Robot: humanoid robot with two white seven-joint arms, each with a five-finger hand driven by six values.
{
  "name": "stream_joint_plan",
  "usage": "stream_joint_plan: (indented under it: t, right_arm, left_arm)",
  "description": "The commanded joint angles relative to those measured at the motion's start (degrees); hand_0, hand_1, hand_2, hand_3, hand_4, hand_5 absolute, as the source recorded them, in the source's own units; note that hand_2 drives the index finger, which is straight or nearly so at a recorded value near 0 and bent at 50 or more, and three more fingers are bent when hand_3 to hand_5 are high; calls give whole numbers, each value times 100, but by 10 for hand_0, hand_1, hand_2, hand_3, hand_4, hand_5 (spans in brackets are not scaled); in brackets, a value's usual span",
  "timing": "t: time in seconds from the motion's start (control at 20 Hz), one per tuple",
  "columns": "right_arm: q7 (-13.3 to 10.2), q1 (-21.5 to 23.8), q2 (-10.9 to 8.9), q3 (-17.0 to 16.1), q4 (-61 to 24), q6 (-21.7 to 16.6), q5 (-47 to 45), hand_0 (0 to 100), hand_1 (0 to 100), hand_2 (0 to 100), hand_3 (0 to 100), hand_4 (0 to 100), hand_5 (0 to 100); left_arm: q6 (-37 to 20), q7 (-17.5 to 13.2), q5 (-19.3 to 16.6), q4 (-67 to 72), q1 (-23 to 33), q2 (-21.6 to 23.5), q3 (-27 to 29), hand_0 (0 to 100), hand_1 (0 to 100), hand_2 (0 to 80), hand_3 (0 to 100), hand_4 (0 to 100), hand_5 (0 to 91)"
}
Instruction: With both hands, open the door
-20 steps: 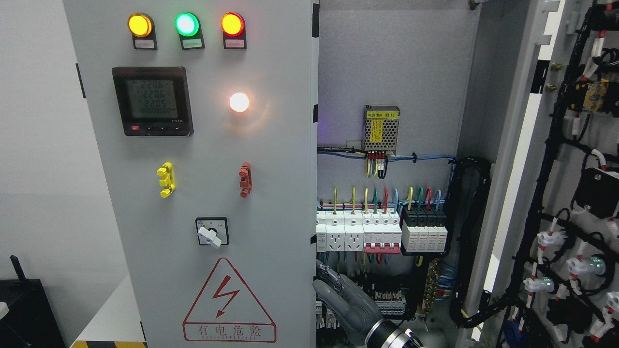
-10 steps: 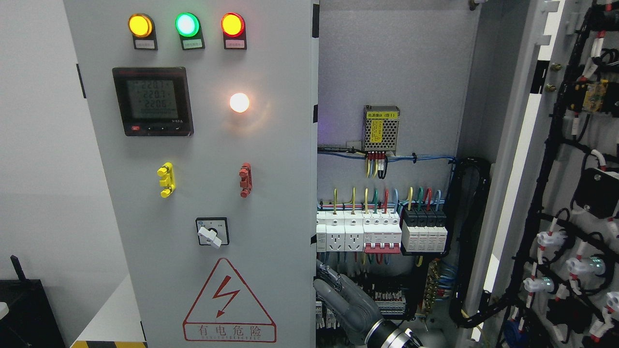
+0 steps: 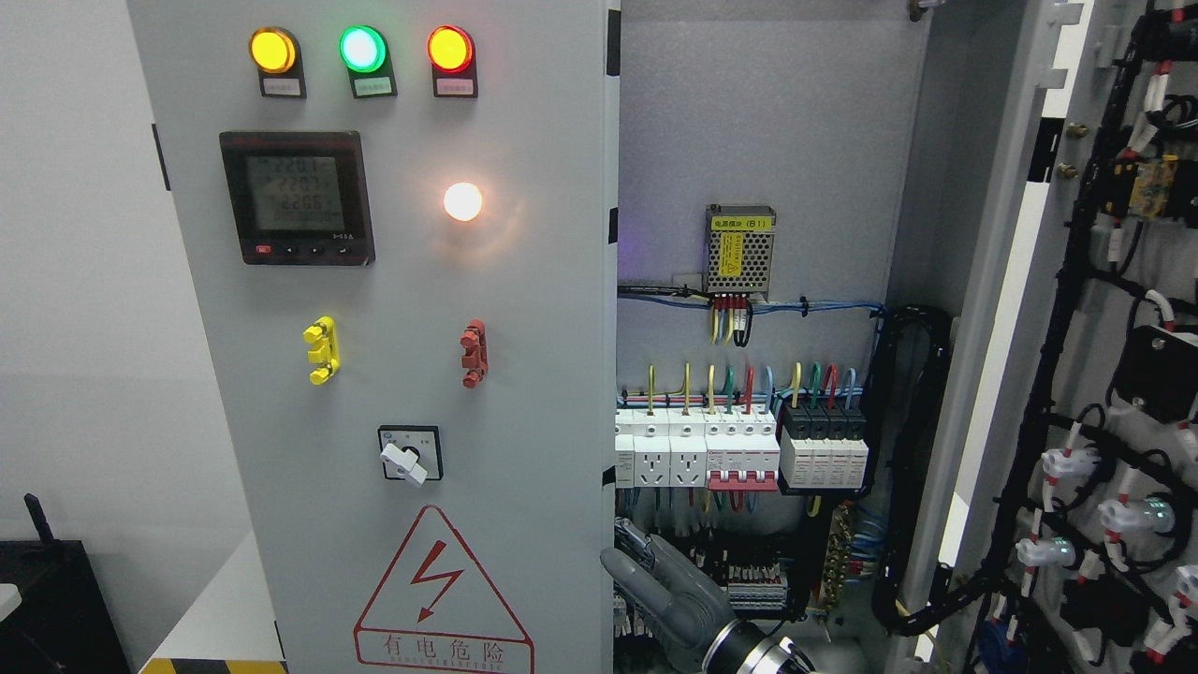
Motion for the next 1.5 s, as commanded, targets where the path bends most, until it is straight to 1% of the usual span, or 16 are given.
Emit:
stream_joint_plan:
  t: [0.0, 0.1, 0.35, 0.5, 0.6, 0.65, 1.0, 1.25, 1.45]
  right_arm:
    - [86, 34, 13, 6, -93, -2, -7, 120, 389, 0, 0, 0, 0]
    - [235, 60, 13, 14, -138, -2, 1, 120, 389, 0, 0, 0, 0]
    - [262, 87, 13, 41, -261, -2, -7, 120, 389, 0, 0, 0, 0]
    - [271, 122, 48, 58, -305, -11, -42, 120, 389, 0, 0, 0, 0]
    - [384, 140, 57, 85, -410, -11, -305, 120, 389, 0, 0, 0, 0]
    - [402, 140, 66, 111, -445, -11, -393, 120, 389, 0, 0, 0, 0]
    - [429, 148, 84, 155, -498, -20, -464, 120, 389, 0, 0, 0, 0]
    - [429, 271, 84, 269, -586, -37, -780, 120, 389, 0, 0, 0, 0]
    - [429, 359, 84, 374, -814, -29, -790, 120, 389, 0, 0, 0, 0]
  left_arm:
    - [-3, 2, 0, 123, -4, 0, 0, 120, 389, 0, 0, 0, 0]
    - [-3, 2, 0, 123, -4, 0, 0, 120, 389, 0, 0, 0, 0]
    - [-3, 2, 0, 123, 5, 0, 0, 120, 389, 0, 0, 0, 0]
    - [-3, 2, 0, 123, 5, 0, 0, 120, 389, 0, 0, 0, 0]
    - [-3, 2, 0, 123, -4, 0, 0, 120, 389, 0, 0, 0, 0]
    - [-3, 2, 0, 123, 4, 0, 0, 120, 389, 0, 0, 0, 0]
    - [-3, 2, 0, 123, -4, 0, 0, 120, 389, 0, 0, 0, 0]
    - [-3, 2, 0, 123, -4, 0, 0, 120, 389, 0, 0, 0, 0]
    - [-3, 2, 0, 123, 4, 0, 0, 120, 389, 0, 0, 0, 0]
